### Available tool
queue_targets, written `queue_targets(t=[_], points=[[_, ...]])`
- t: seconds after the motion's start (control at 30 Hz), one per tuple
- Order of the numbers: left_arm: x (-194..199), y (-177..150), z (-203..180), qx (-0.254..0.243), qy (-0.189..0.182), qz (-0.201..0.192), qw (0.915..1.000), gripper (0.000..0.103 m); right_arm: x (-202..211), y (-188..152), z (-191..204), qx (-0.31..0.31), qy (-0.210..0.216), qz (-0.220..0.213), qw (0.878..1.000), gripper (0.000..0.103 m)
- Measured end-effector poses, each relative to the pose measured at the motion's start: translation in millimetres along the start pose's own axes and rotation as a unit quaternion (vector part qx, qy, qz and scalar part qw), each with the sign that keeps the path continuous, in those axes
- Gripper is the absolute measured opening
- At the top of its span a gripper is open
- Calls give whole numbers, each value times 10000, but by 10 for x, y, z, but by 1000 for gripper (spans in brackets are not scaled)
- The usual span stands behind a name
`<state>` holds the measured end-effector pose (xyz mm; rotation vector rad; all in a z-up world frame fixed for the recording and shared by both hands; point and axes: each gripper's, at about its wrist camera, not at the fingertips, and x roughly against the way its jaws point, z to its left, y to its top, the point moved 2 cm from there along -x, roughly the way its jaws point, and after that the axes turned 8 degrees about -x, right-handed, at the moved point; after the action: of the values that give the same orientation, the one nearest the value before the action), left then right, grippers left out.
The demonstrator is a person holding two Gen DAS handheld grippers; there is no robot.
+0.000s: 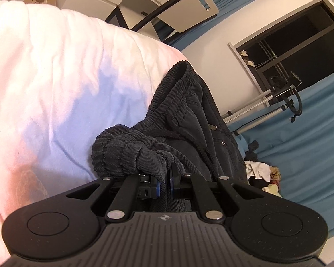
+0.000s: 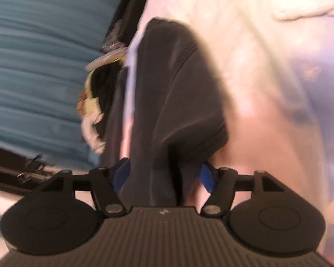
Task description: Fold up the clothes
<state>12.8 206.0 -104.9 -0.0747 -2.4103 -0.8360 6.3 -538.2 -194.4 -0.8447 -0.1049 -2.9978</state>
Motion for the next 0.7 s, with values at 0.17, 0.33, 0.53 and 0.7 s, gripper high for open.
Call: queue_targets(t=[0.17,0.33,0.53,0.7], points=[[-38,-18,-41,-116,116,-55,9998,9,-35,90,-150,-239,-186,-259,9992,69],[-50,-51,-29,-161,157,-125,9997,9,-274,263,-257,-420,-373,-722,9958,68],[-81,-37,-7,-127,117,-106,9998,9,-301,477,-179,81,-204,-1298,9913,12],[-74,8,76,171,-3,-103,9998,9,-155,395,353,1404,640,-1543,9759,8]])
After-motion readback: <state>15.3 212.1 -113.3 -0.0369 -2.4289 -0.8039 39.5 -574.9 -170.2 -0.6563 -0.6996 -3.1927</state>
